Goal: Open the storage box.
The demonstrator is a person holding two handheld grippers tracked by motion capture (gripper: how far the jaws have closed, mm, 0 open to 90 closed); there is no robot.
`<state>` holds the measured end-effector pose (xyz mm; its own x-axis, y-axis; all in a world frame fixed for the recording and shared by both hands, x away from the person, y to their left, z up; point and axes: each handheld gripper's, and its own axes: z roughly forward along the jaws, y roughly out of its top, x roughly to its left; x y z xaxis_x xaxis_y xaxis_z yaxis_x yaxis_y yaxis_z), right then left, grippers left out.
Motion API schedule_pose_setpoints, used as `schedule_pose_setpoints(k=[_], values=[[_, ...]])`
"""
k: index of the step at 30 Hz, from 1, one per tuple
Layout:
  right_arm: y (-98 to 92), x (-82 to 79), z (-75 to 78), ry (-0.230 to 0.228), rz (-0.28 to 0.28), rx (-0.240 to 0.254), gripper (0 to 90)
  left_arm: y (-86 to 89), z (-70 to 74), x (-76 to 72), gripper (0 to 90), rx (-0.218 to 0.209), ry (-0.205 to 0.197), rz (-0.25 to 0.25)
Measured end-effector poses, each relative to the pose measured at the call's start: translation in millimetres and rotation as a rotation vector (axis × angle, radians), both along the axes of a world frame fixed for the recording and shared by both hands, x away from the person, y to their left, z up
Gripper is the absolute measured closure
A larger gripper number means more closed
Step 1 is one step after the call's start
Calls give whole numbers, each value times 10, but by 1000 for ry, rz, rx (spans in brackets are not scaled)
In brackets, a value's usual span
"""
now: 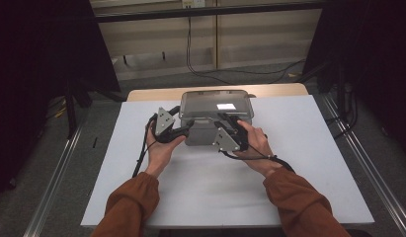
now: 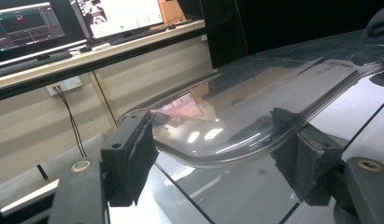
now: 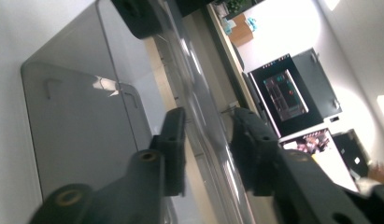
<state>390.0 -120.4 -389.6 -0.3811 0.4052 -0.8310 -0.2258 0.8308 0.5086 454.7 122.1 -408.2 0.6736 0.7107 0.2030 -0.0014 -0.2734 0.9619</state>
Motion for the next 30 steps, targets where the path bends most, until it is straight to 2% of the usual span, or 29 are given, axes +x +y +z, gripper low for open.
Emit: schedule_pose_setpoints(k=[5,9,18,24,30], values=[[-160,34,-5,65,-29,101,546,-1,10,-4,326,-12,-2,0],[-285,59,16,111,-32,176,439,10,13,0,326,-13,-2,-3],[-547,119,33,265,-21,361,281,13,18,-1,327,-17,0,-5],[-665,160,11,296,-43,416,161,13,20,1,328,-19,-2,-4],[-818,197,-51,325,-65,486,135,12,23,1,329,-20,-2,-3]])
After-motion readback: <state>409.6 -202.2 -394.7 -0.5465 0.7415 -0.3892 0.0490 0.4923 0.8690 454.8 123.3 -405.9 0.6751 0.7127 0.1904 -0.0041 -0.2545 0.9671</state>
